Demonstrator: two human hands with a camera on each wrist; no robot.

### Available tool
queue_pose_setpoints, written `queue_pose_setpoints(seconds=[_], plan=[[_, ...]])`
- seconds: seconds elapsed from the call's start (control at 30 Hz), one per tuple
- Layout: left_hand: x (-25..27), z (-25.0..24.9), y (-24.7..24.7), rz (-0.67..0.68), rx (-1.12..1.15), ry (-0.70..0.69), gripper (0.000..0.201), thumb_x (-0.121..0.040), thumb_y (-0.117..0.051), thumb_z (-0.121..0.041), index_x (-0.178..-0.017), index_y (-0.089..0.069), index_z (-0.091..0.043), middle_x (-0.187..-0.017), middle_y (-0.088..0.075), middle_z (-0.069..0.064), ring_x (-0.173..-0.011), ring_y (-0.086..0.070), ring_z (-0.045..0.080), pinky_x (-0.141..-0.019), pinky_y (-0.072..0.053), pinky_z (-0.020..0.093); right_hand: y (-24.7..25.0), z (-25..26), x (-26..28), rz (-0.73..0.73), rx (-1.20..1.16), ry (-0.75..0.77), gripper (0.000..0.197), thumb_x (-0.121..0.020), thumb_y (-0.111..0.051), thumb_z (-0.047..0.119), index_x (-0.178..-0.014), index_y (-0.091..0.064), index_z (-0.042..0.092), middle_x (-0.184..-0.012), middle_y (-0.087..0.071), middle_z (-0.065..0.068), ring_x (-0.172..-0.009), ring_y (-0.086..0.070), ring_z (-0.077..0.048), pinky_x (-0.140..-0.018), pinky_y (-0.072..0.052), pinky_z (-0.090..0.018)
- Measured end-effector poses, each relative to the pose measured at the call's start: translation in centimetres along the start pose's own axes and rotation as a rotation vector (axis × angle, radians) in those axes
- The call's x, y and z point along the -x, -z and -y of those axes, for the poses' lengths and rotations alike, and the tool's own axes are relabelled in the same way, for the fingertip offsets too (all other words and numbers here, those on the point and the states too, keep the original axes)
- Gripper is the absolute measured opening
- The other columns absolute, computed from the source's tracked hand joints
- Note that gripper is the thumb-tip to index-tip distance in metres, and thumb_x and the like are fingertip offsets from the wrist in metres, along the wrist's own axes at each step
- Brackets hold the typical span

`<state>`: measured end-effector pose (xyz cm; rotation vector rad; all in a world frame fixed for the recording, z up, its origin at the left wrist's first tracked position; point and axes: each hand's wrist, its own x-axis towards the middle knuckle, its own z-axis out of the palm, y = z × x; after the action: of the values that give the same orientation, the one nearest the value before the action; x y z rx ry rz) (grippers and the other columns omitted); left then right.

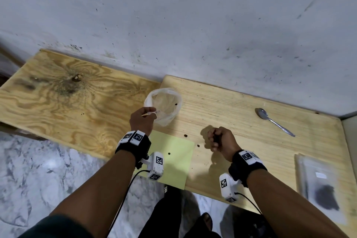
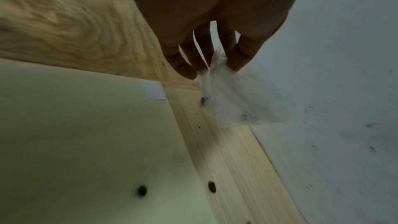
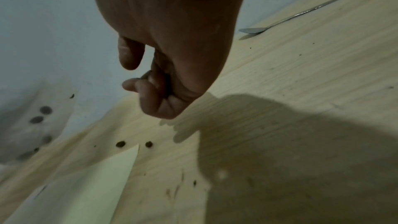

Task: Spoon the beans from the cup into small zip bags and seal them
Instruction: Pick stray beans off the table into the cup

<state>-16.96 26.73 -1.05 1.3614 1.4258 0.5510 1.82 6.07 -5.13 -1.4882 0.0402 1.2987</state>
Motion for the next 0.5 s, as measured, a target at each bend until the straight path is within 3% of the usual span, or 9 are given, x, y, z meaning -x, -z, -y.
queue_pose_setpoints(seconds=[0.13, 0.2, 0.27, 0.3, 0.33, 0.4, 0.5], plan=[[3.1, 1.6, 0.7, -0.037, 0.003, 0.008, 0.021, -0.074, -0.069, -0.004, -0.081, -0.074, -0.024, -0.089, -0.072, 0.006, -0.063, -0.057, 0.023, -0.072, -0.055, 0.040, 0.0, -0.9, 1.6, -0.088, 0.284, 0.067, 0.023, -0.083, -0.050, 0.003, -0.061, -0.049, 0.009, -0.053, -0.041, -0.002, -0.046, -0.029, -0.019, -0.049, -0.028, -0.028], [4.6, 2.5, 1.2, -0.043, -0.004, 0.022, 0.021, -0.076, -0.070, -0.004, -0.080, -0.073, -0.025, -0.085, -0.071, 0.007, -0.061, -0.056, 0.024, -0.072, -0.056, 0.042, 0.1, -1.5, 2.1, -0.084, 0.475, 0.153, 0.021, -0.080, -0.059, 0.001, -0.060, -0.062, 0.006, -0.051, -0.056, 0.006, -0.045, -0.047, -0.012, -0.049, -0.036, -0.023], [5.7, 3.3, 1.6, -0.052, -0.014, 0.024, 0.023, -0.076, -0.070, -0.004, -0.078, -0.072, -0.026, -0.079, -0.069, 0.004, -0.061, -0.057, 0.025, -0.071, -0.056, 0.043, 0.2, -2.2, 1.9, -0.069, 0.687, 0.225, 0.012, -0.079, -0.068, 0.013, -0.072, -0.076, 0.014, -0.070, -0.072, 0.015, -0.065, -0.064, 0.000, -0.060, -0.046, -0.013], [6.0, 3.6, 1.9, -0.059, -0.021, 0.023, 0.024, -0.076, -0.070, -0.004, -0.076, -0.072, -0.028, -0.077, -0.068, 0.003, -0.062, -0.057, 0.025, -0.071, -0.056, 0.044, 0.2, -2.6, 1.7, -0.087, 0.772, 0.246, 0.007, -0.078, -0.071, 0.020, -0.076, -0.078, 0.019, -0.078, -0.073, 0.016, -0.076, -0.066, -0.002, -0.065, -0.046, -0.011], [6.4, 3.9, 2.1, -0.065, -0.026, 0.024, 0.026, -0.075, -0.070, -0.004, -0.074, -0.071, -0.030, -0.078, -0.069, 0.003, -0.063, -0.059, 0.025, -0.071, -0.056, 0.044, 0.2, -2.9, 1.7, -0.120, 0.831, 0.258, 0.005, -0.077, -0.075, 0.025, -0.080, -0.077, 0.022, -0.082, -0.072, 0.015, -0.080, -0.065, -0.004, -0.070, -0.044, -0.011], [6.5, 4.3, 2.5, -0.079, -0.023, 0.031, 0.028, -0.075, -0.070, -0.004, -0.072, -0.070, -0.032, -0.084, -0.070, 0.003, -0.068, -0.061, 0.025, -0.074, -0.057, 0.045, 0.2, -3.3, 1.4, -0.176, 0.889, 0.284, 0.019, -0.078, -0.080, 0.028, -0.096, -0.076, 0.022, -0.086, -0.068, 0.009, -0.085, -0.061, -0.006, -0.077, -0.043, -0.016], [6.4, 4.8, 3.3, -0.098, -0.026, 0.046, 0.027, -0.076, -0.070, -0.003, -0.073, -0.070, -0.030, -0.088, -0.070, 0.005, -0.073, -0.062, 0.025, -0.077, -0.057, 0.043, -0.5, -4.1, 0.5, -0.203, 0.942, 0.315, 0.034, -0.078, -0.082, 0.030, -0.109, -0.074, 0.018, -0.086, -0.072, 0.000, -0.092, -0.068, -0.013, -0.086, -0.050, -0.024]])
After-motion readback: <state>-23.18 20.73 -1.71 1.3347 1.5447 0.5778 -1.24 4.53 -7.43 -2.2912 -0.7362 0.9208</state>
